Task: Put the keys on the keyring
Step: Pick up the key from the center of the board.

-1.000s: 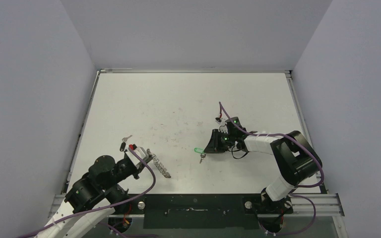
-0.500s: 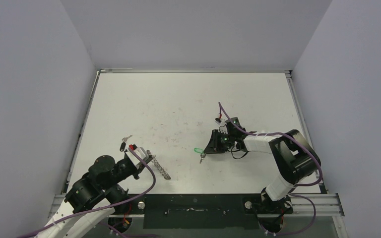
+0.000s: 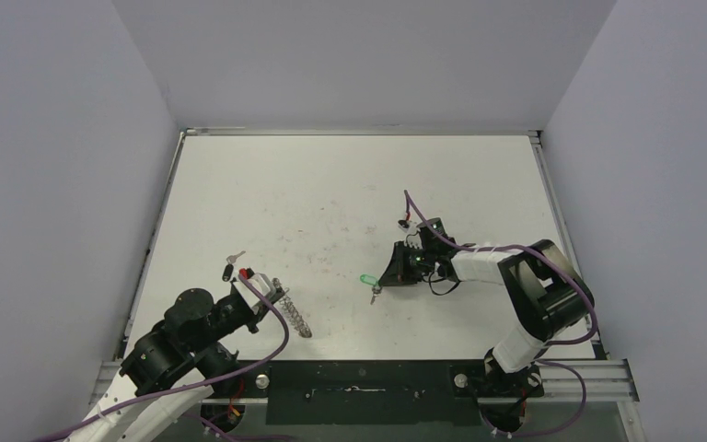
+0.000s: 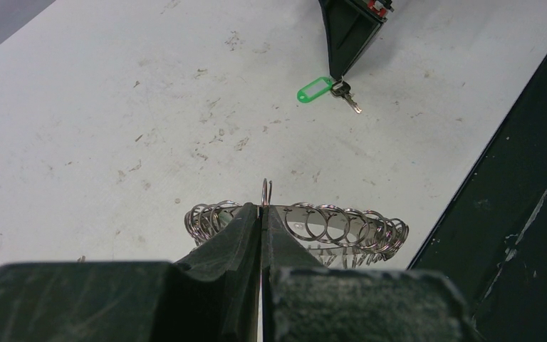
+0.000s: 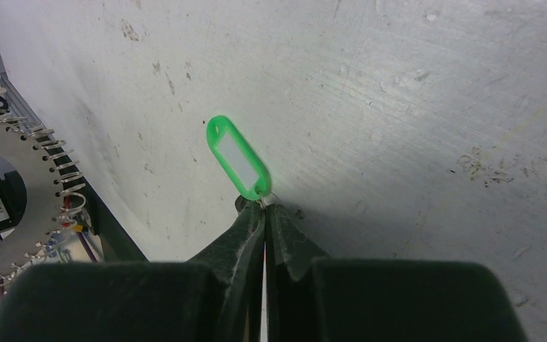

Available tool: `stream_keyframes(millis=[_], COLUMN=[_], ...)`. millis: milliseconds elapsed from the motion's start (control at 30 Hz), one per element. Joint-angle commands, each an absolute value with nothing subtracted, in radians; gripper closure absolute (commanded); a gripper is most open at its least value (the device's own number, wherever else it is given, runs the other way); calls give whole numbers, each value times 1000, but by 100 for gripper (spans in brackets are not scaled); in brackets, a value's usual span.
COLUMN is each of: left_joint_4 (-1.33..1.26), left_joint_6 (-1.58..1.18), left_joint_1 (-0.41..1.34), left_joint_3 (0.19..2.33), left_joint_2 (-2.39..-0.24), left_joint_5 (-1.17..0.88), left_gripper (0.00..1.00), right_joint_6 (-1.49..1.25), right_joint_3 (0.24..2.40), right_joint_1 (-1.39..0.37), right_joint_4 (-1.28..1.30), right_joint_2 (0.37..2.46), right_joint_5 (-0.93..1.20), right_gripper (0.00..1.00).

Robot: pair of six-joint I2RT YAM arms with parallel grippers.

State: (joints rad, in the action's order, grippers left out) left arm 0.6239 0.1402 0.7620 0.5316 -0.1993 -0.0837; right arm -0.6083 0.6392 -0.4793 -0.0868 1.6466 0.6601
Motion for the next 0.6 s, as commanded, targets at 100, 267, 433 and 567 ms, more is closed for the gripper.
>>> stream_keyframes(millis=[100, 267, 433, 567], left_joint_4=[511, 491, 464, 437], left_joint_6=[149, 148, 146, 137], left_joint_1=[752, 741, 710, 683], left_joint_3=[540, 533, 525, 519], left_joint_2=[-212, -238, -270, -299], left_joint_5=[-116, -165, -250, -316], left_gripper=[100, 100, 100, 100], right_joint_6=[-482, -416, -322, -281], right_joint_3=[685, 706, 765, 806], right_joint_1=[-487, -496, -544, -625], right_joint_4=[-3, 64, 148, 162], right_joint_2=[1523, 1389, 1324, 1301], right_joint_5=[665, 659, 636, 608], right_gripper=[100, 100, 100, 100])
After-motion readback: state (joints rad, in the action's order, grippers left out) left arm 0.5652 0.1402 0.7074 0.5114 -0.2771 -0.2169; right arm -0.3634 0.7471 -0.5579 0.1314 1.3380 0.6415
